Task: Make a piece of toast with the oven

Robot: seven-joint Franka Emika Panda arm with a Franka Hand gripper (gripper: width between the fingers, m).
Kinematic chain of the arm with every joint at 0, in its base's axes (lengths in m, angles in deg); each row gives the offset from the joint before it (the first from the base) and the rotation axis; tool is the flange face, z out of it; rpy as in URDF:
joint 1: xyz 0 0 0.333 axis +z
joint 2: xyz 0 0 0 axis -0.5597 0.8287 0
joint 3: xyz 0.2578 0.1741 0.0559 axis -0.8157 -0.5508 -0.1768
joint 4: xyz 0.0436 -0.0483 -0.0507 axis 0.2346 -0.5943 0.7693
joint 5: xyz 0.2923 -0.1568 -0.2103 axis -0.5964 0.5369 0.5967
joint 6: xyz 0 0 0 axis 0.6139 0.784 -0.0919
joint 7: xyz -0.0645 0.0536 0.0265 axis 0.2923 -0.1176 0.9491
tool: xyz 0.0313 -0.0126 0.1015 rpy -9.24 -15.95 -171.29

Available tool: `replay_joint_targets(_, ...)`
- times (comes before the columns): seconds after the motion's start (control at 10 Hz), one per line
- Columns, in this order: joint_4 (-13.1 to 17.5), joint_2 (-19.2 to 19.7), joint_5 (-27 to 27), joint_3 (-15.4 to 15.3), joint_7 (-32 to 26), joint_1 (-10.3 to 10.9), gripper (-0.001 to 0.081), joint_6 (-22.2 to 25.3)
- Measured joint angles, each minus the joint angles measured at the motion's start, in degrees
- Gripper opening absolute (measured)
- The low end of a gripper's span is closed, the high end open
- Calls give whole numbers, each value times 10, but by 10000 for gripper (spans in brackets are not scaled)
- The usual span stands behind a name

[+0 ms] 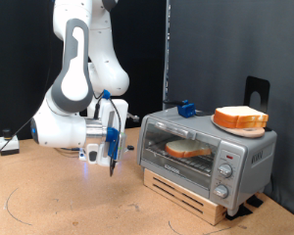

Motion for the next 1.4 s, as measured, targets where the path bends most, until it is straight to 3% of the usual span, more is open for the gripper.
replay_joint_targets(0.2, 25, 16, -4, -11, 7, 18, 809, -35)
replay_joint_targets(0.3, 24, 17, 2, -10, 7, 17, 809, -24)
replay_joint_targets(0.4, 30, 22, 20, -10, -7, 15, 809, 21)
replay_joint_targets(0.5, 49, 40, 36, -13, -32, 16, 809, 56)
replay_joint_targets(0.6, 71, 62, 39, -22, -63, 21, 809, 61)
replay_joint_targets(0.9, 118, 96, 19, -36, -80, 47, 809, -9)
replay_joint_targets(1.1, 128, 104, -29, -38, -80, 61, 809, -70)
replay_joint_targets(1.2, 128, 104, -23, -38, -80, 61, 809, -64)
replay_joint_targets(1.4, 148, 120, -20, -39, -95, 59, 809, 7)
